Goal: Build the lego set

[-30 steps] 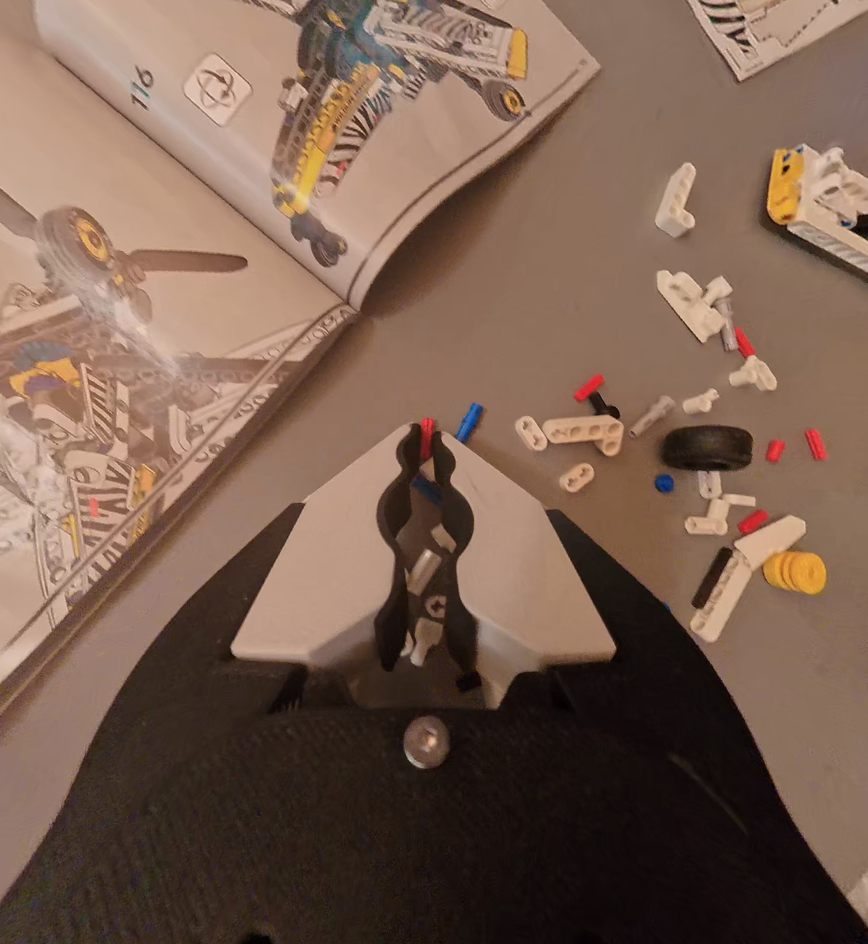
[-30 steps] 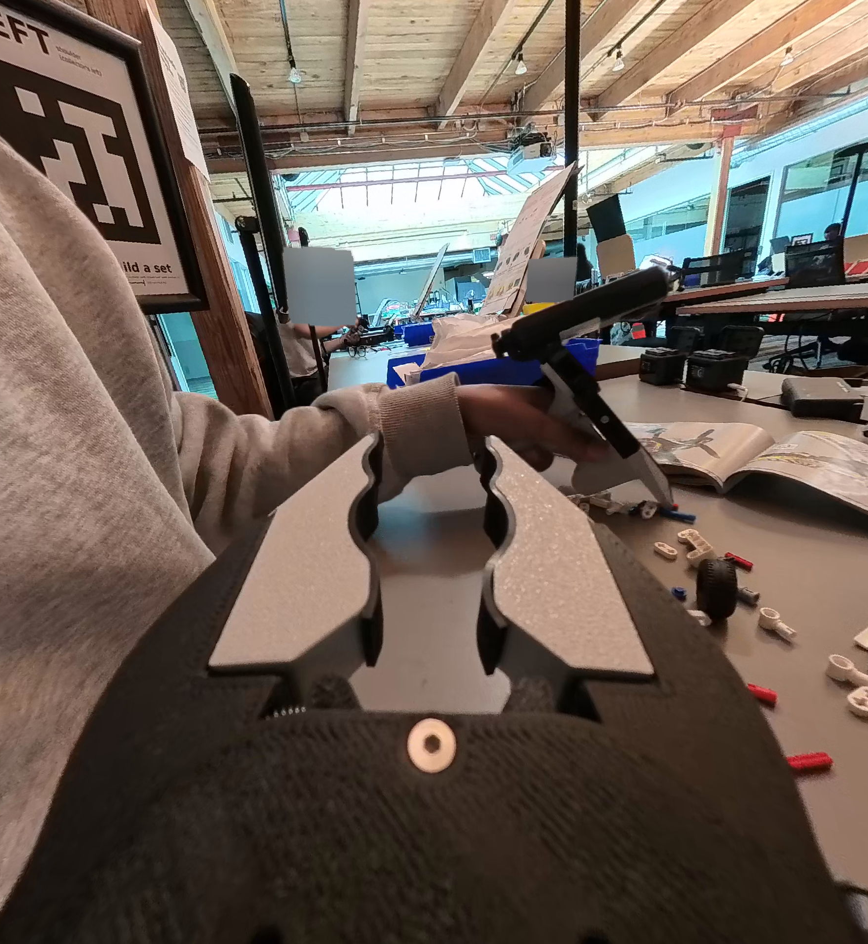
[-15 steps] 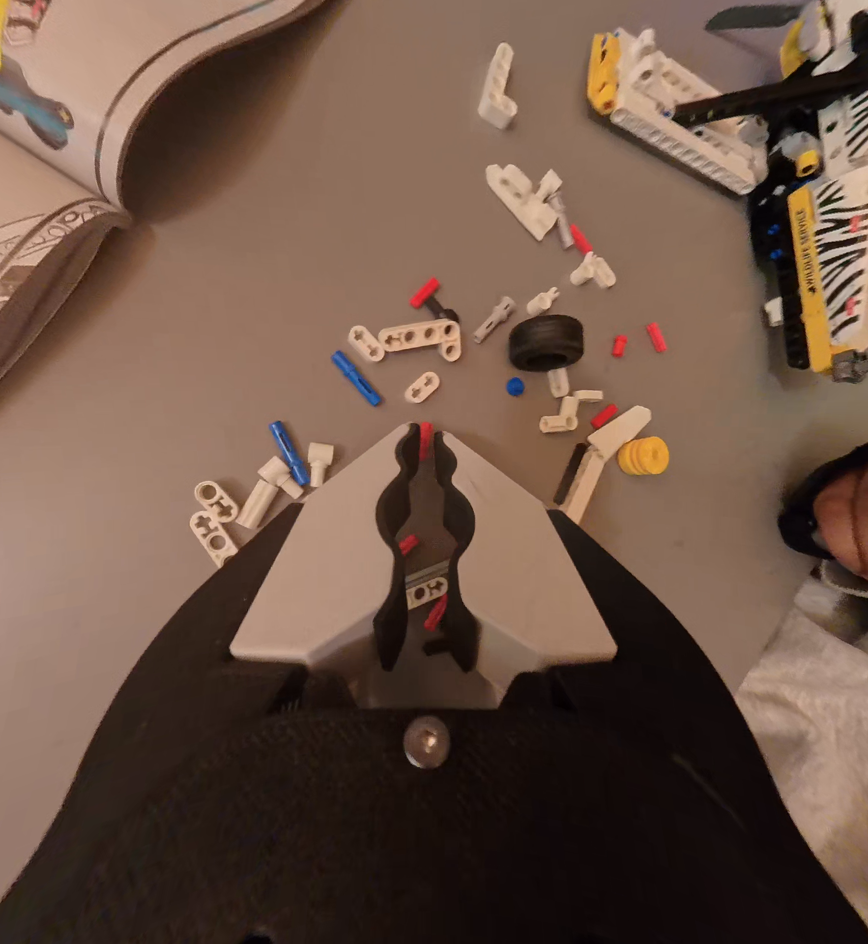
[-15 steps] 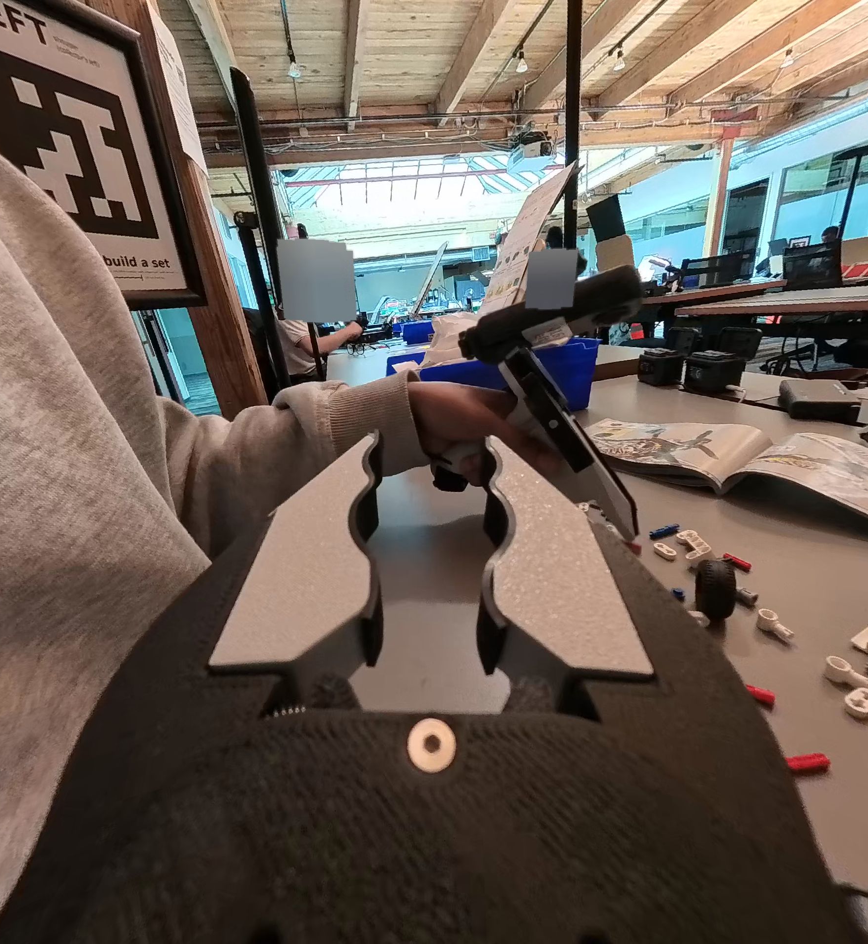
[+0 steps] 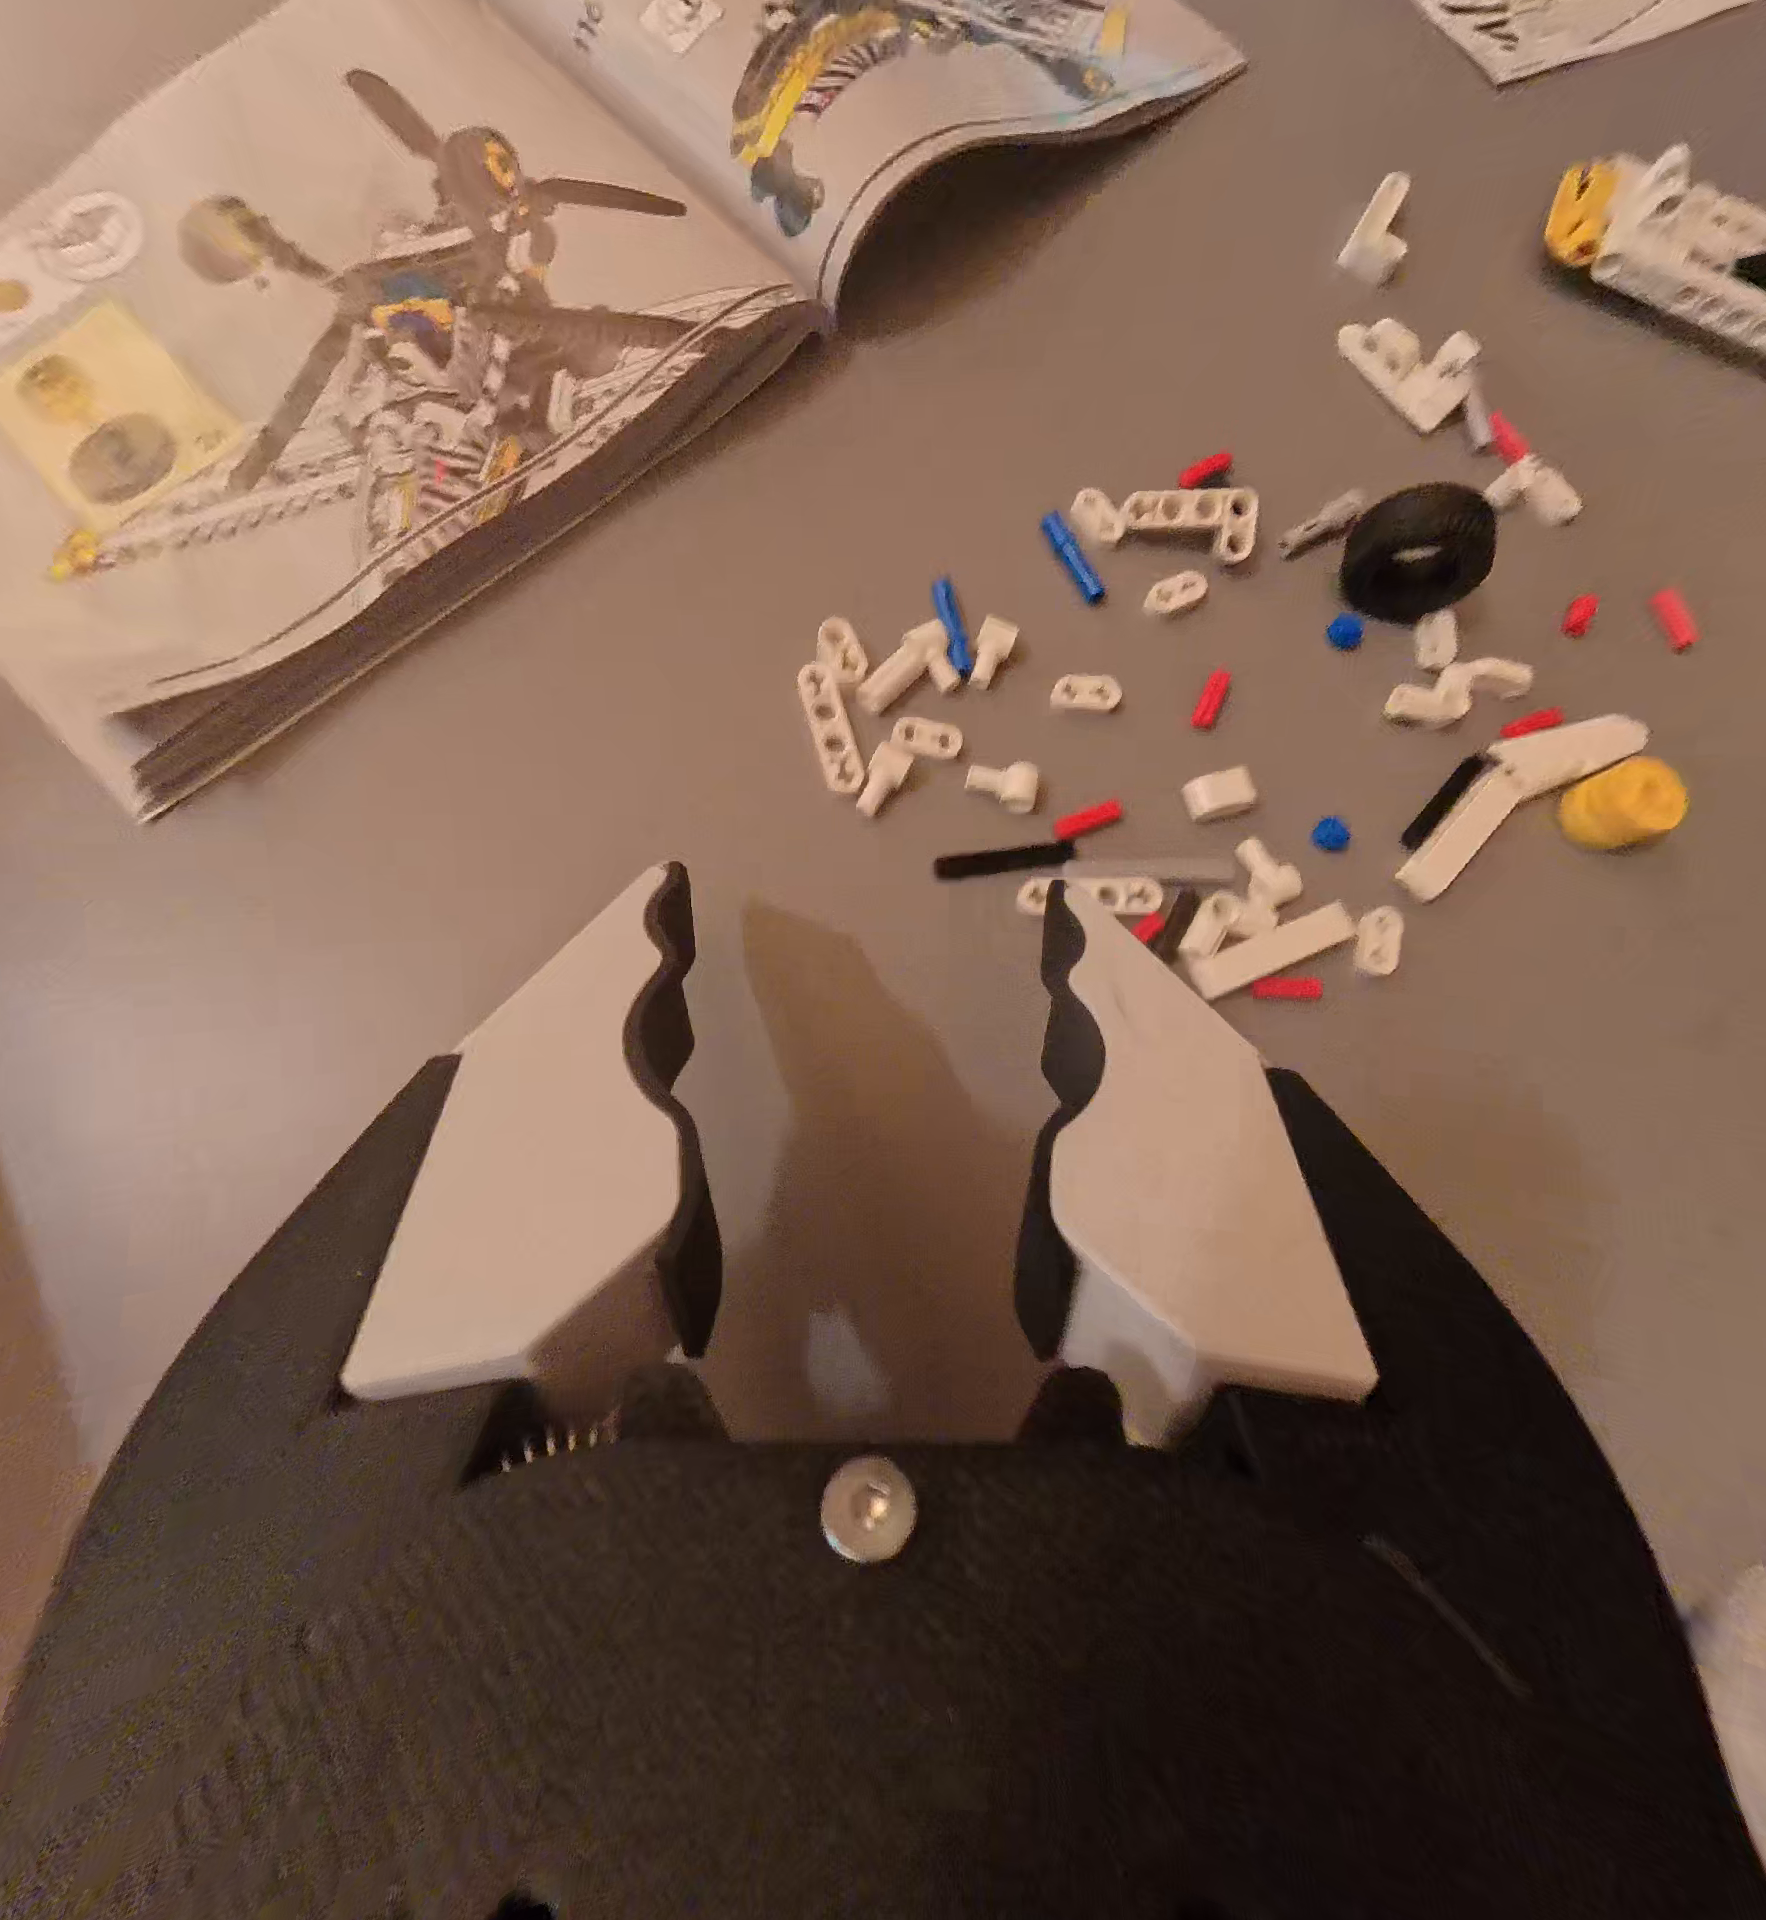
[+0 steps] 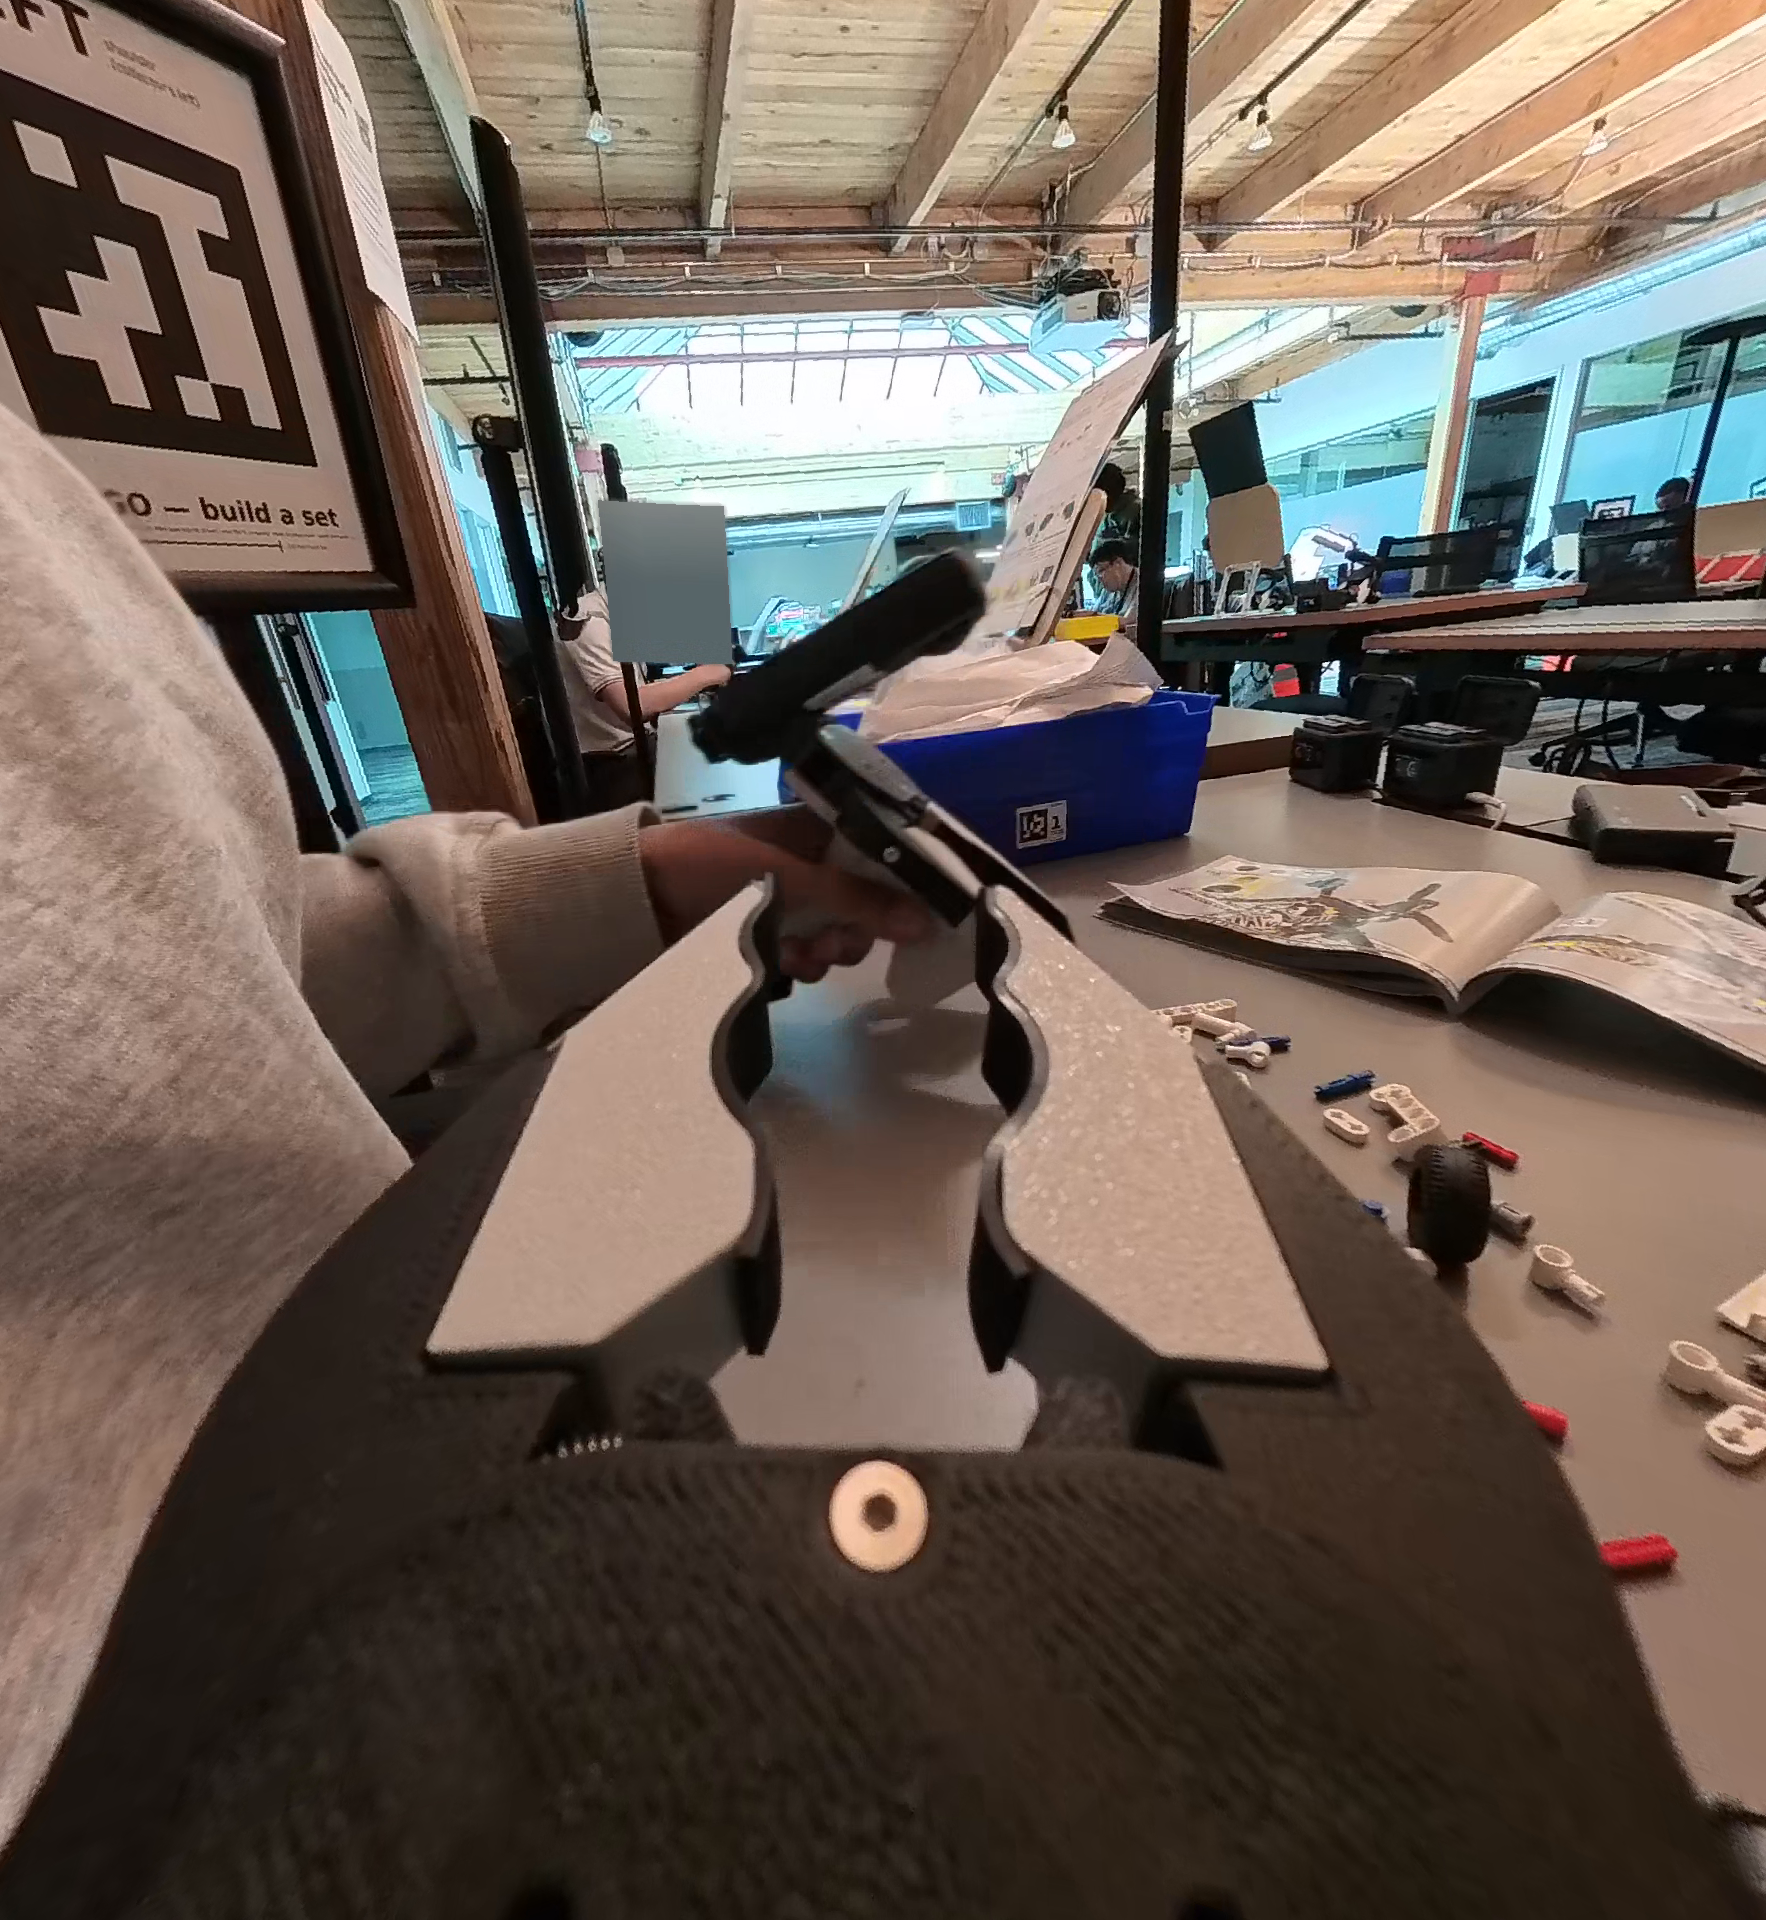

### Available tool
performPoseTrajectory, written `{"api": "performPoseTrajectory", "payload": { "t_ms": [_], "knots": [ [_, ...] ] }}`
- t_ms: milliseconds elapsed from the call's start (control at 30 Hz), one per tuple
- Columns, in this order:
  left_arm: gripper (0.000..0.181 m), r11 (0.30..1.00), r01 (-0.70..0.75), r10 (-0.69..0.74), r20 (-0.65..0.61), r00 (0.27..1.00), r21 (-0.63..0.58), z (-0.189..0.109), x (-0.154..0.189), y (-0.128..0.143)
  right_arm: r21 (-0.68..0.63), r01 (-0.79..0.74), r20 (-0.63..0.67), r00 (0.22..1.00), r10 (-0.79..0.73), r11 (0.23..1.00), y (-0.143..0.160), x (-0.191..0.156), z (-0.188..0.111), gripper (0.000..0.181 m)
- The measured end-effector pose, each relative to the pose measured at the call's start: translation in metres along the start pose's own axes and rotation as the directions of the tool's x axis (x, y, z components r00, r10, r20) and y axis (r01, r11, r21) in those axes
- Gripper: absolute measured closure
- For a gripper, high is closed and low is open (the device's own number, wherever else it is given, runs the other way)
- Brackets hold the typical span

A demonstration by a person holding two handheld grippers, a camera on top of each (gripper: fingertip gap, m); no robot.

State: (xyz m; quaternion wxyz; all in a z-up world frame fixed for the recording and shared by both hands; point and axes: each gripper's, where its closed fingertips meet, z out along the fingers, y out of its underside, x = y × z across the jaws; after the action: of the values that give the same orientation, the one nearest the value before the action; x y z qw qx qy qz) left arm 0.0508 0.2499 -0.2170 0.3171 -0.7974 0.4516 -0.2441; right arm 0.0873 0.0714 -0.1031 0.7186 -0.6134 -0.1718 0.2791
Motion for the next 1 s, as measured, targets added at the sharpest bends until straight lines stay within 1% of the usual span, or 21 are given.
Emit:
{"api": "performPoseTrajectory", "payload": {
  "t_ms": [67,167,233,300,367,433,467,533,600,733,800,867,933,967,1000],
  "knots": [
    [0.114,0.998,-0.018,0.016,0.051,0.999,0.054,-0.01,-0.004,0.002,0.0,0.002,-0.005,1.0,-0.002,1.0,0.0,0.0,0.0,0.145],
    [0.116,0.988,0.0,-0.013,0.09,0.996,0.151,-0.02,-0.009,-0.007,-0.002,0.014,-0.035,0.999,-0.014,1.0,0.0,0.003,0.0,0.145],
    [0.116,0.988,0.004,-0.017,0.082,0.997,0.154,-0.018,-0.007,-0.008,-0.017,0.037,-0.078,0.996,-0.039,0.999,0.002,0.007,0.002,0.144],
    [0.117,0.991,-0.028,0.012,0.123,0.992,0.132,-0.015,-0.011,-0.005,-0.054,0.082,-0.131,0.987,-0.088,0.995,0.006,0.011,0.007,0.142],
    [0.123,0.988,-0.073,0.048,0.179,0.983,0.137,-0.018,-0.019,-0.011,-0.135,0.122,-0.169,0.975,-0.144,0.983,0.017,0.015,0.019,0.139],
    [0.123,0.982,-0.102,0.072,0.186,0.98,0.159,-0.025,-0.024,-0.023,-0.296,0.157,-0.185,0.958,-0.218,0.942,0.04,0.02,0.034,0.137],
    [0.122,0.978,-0.103,0.07,0.181,0.981,0.18,-0.028,-0.025,-0.029,-0.384,0.179,-0.184,0.947,-0.265,0.906,0.053,0.023,0.041,0.141],
    [0.123,0.971,-0.089,0.056,0.155,0.986,0.221,-0.033,-0.026,-0.038,-0.529,0.21,-0.172,0.922,-0.346,0.822,0.076,0.032,0.051,0.155],
    [0.124,0.963,-0.076,0.043,0.128,0.991,0.26,-0.035,-0.023,-0.04,-0.613,0.203,-0.139,0.923,-0.358,0.763,0.094,0.037,0.059,0.181],
    [0.128,0.937,-0.057,0.038,0.06,0.997,0.345,-0.04,-0.014,-0.04,-0.669,0.109,-0.111,0.963,-0.245,0.735,0.112,0.039,0.078,0.181],
    [0.129,0.918,-0.038,0.035,0.014,0.999,0.394,-0.045,-0.011,-0.04,-0.7,0.12,-0.108,0.957,-0.27,0.704,0.118,0.046,0.084,0.181],
    [0.13,0.891,0.009,0.037,-0.093,0.995,0.453,-0.053,0.0,-0.042,-0.728,0.188,-0.079,0.932,-0.353,0.66,0.124,0.051,0.089,0.179],
    [0.131,0.857,0.08,0.033,-0.209,0.977,0.509,-0.064,0.011,-0.045,-0.751,0.305,-0.009,0.882,-0.471,0.586,0.13,0.051,0.094,0.176],
    [0.132,0.84,0.12,0.023,-0.256,0.966,0.53,-0.07,0.014,-0.047,-0.754,0.39,0.046,0.833,-0.551,0.528,0.133,0.05,0.097,0.175],
    [0.132,0.825,0.154,0.017,-0.297,0.955,0.543,-0.075,0.016,-0.047,-0.748,0.483,0.103,0.763,-0.639,0.456,0.135,0.05,0.099,0.177]
  ]
}}
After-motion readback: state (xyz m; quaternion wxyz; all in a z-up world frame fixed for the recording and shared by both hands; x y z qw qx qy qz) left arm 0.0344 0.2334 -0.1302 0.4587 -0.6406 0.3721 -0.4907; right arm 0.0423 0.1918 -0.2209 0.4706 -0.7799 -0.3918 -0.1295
